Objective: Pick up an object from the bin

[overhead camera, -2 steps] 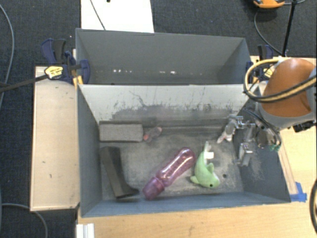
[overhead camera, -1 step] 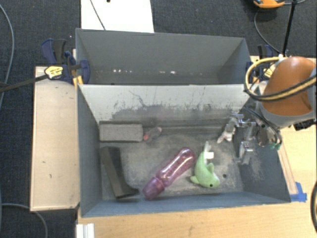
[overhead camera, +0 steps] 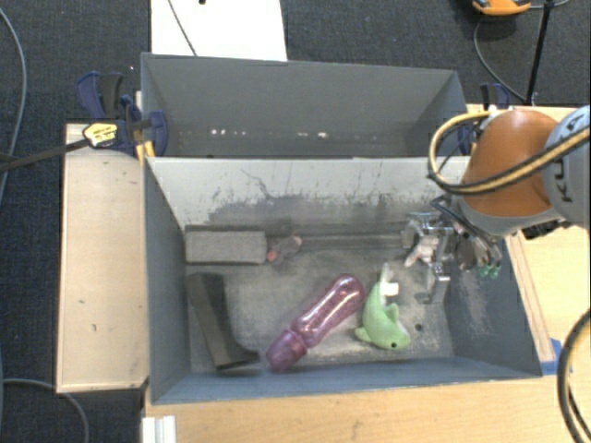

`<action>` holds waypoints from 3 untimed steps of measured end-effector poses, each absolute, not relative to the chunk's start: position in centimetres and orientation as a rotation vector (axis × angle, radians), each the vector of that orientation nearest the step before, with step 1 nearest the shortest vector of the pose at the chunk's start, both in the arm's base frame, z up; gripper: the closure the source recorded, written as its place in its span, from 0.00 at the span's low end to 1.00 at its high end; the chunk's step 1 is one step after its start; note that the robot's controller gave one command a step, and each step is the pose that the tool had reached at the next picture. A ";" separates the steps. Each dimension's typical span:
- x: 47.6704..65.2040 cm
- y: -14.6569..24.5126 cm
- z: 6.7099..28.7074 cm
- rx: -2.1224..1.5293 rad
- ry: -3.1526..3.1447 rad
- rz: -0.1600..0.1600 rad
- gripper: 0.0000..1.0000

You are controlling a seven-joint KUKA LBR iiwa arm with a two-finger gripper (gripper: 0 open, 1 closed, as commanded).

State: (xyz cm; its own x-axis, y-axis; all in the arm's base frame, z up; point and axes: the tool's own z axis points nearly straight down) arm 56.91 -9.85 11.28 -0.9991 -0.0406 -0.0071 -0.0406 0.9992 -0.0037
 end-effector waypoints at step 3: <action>58.5 -2.1 7.1 -0.377 3.111 0.001 0.00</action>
Offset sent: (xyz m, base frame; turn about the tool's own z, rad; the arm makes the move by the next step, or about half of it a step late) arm 0.0035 0.0693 -0.0428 -0.1026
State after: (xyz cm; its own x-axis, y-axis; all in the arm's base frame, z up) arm 58.55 -2.11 7.13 -0.9710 -0.2388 -0.0079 -0.2388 0.9711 -0.0002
